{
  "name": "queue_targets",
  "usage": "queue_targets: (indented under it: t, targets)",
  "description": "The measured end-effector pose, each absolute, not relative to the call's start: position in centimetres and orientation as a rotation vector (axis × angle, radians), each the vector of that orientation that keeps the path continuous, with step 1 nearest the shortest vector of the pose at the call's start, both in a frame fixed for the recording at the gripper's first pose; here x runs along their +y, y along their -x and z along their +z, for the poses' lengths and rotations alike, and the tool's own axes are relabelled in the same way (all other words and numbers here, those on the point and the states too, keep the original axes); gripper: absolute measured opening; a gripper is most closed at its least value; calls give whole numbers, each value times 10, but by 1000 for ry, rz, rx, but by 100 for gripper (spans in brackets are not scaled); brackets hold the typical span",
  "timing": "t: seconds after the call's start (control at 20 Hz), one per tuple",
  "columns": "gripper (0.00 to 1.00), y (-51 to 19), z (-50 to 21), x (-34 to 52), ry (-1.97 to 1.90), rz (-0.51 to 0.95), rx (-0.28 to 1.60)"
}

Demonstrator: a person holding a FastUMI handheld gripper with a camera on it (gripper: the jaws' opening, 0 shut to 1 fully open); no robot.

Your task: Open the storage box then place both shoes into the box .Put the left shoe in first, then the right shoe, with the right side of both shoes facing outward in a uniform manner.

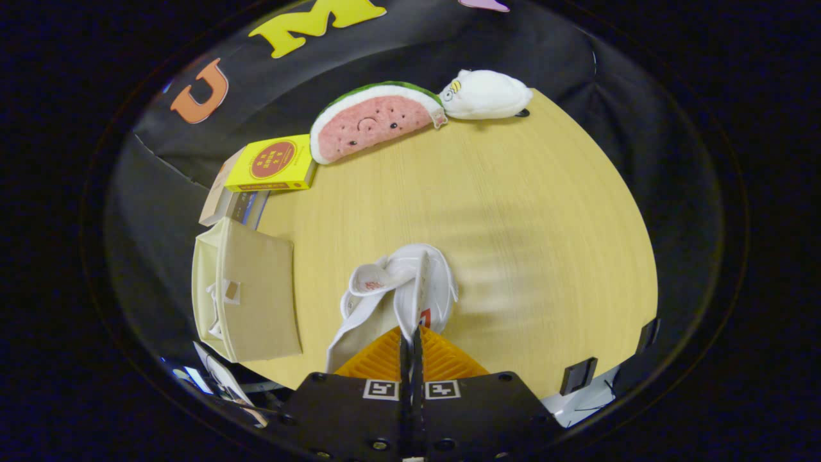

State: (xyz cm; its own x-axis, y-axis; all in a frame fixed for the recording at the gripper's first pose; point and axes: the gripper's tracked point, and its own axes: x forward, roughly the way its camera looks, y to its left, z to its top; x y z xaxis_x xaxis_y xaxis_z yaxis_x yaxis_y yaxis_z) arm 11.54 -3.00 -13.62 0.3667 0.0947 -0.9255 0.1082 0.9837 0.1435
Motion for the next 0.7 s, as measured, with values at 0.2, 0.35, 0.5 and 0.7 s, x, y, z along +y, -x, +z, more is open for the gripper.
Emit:
queue_targets:
  t: [0.2,0.35,0.5,0.7]
  targets:
    - [0,-107,-138,8,-205,42,1196]
    - [0,-109,-126,21,-173,42,1152]
    - [0,-107,-106,43,-186,76,1111]
    - [0,-103,-64,85,-258,169,1026]
